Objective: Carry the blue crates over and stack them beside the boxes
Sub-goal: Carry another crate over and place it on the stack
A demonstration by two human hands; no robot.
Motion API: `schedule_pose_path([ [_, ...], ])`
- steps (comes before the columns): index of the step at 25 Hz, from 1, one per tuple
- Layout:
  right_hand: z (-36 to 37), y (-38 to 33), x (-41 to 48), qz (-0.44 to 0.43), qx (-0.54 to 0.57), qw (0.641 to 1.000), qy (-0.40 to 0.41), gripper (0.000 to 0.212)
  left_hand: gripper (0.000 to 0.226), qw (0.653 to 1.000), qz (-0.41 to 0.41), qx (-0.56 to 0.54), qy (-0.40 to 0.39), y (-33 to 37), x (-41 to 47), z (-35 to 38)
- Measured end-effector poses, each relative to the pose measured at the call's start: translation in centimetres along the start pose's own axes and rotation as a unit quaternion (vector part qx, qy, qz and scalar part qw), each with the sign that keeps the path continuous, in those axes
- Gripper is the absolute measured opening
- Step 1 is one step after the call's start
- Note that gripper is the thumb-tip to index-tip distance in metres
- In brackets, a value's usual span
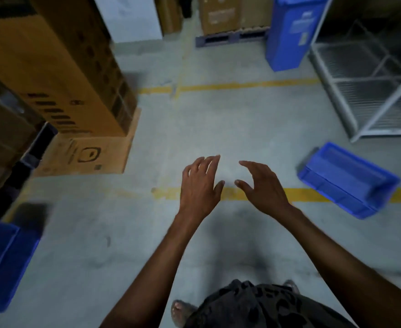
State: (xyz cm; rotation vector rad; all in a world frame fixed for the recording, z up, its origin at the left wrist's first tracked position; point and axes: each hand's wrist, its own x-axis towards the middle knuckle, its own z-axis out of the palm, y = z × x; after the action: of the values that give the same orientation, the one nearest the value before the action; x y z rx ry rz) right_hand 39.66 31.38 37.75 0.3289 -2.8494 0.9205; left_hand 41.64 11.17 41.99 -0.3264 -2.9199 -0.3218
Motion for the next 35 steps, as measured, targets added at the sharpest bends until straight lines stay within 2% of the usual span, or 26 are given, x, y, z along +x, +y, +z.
schedule_pose_path([
  [4, -9.4, 13.7, -3.2, 0.128, 0.031, 0.991, 0.027, 0.052, 0.061, 0.996, 0.054, -0.054, -0.054, 13.6, 7.2, 6.0],
  [9, -19.4, 28.9, -7.5, 0.273, 0.021, 0.961, 0.039, 0.045, 0.059, 0.977, 0.100, -0.126, -0.141, 29.1, 13.1, 12.4],
  [17, -23.1, 47.1, -4.8, 0.365, 0.013, 0.931, -0.008, 0.032, 0.059, 0.953, 0.180, -0.136, -0.204, 42.5, 24.1, 25.0],
  [22, -20.2, 61.6, -0.2, 0.427, 0.013, 0.904, -0.029, 0.029, 0.062, 0.939, 0.190, -0.141, -0.250, 47.6, 33.6, 38.1],
  [26, -15.4, 74.0, 2.3, 0.461, -0.007, 0.885, -0.069, 0.035, 0.062, 0.931, 0.116, -0.163, -0.306, 50.6, 38.6, 49.4],
  [29, -7.5, 81.1, 2.7, 0.438, -0.034, 0.883, -0.168, 0.044, 0.059, 0.922, -0.003, -0.207, -0.327, 50.9, 39.0, 58.4],
  [31, -1.8, 85.1, 2.8, 0.407, -0.055, 0.888, -0.209, 0.053, 0.059, 0.916, -0.044, -0.228, -0.326, 50.9, 38.4, 65.0],
  [33, 3.0, 89.7, 3.0, 0.381, -0.109, 0.898, -0.191, 0.064, 0.061, 0.908, -0.045, -0.239, -0.342, 51.7, 37.8, 71.9],
  [35, 6.5, 94.4, 3.1, 0.386, -0.149, 0.894, -0.172, 0.071, 0.061, 0.902, -0.043, -0.239, -0.357, 52.3, 37.2, 77.4],
])
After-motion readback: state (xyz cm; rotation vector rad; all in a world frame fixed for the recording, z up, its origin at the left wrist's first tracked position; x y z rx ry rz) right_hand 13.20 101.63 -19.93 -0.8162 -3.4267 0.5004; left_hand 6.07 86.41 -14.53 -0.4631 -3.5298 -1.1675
